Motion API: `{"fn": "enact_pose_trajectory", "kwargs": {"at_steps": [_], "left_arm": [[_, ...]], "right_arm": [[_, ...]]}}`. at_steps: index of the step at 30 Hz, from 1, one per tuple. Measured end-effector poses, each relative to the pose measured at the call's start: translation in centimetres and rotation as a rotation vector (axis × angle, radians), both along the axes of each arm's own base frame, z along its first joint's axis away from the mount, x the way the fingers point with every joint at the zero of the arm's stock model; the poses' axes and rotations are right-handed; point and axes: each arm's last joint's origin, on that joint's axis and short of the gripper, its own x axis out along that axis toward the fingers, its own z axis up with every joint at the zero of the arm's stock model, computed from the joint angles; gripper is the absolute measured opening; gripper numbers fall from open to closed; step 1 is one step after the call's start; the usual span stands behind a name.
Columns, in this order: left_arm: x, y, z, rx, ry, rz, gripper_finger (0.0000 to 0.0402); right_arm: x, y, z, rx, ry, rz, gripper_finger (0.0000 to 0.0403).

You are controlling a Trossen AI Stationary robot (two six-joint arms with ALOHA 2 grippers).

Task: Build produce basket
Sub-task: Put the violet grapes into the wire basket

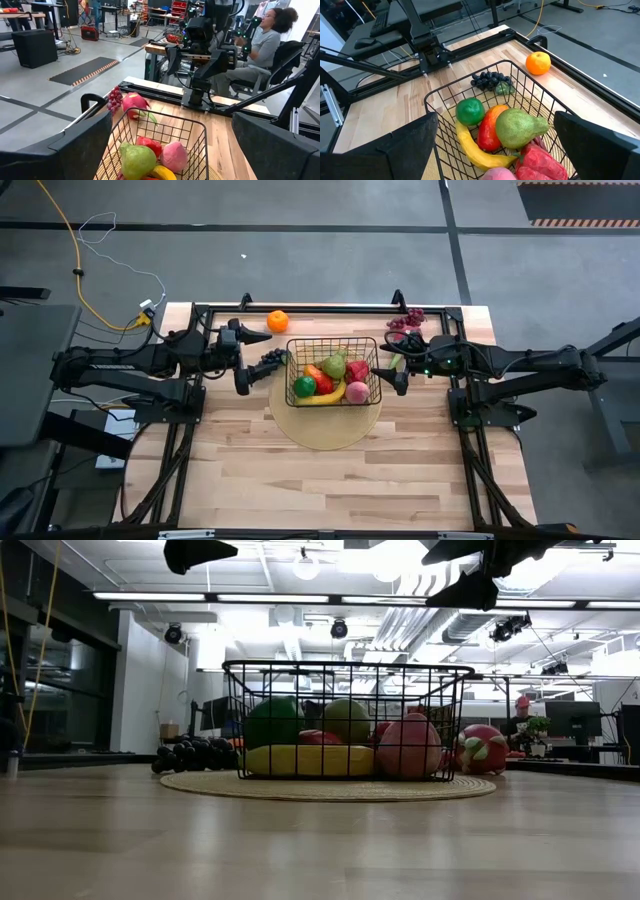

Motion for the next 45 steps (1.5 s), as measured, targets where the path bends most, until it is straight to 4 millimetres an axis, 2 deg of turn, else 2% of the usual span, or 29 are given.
{"fn": "enact_pose_trajectory", "kwargs": {"at_steps": [45], "left_arm": [[0.00, 0.01, 0.00, -0.002, -0.001, 0.001, 0.0397]], "right_arm": [[-0.03, 0.01, -0.10, -0.016, 0.016, 0.007, 0.0387]]}}
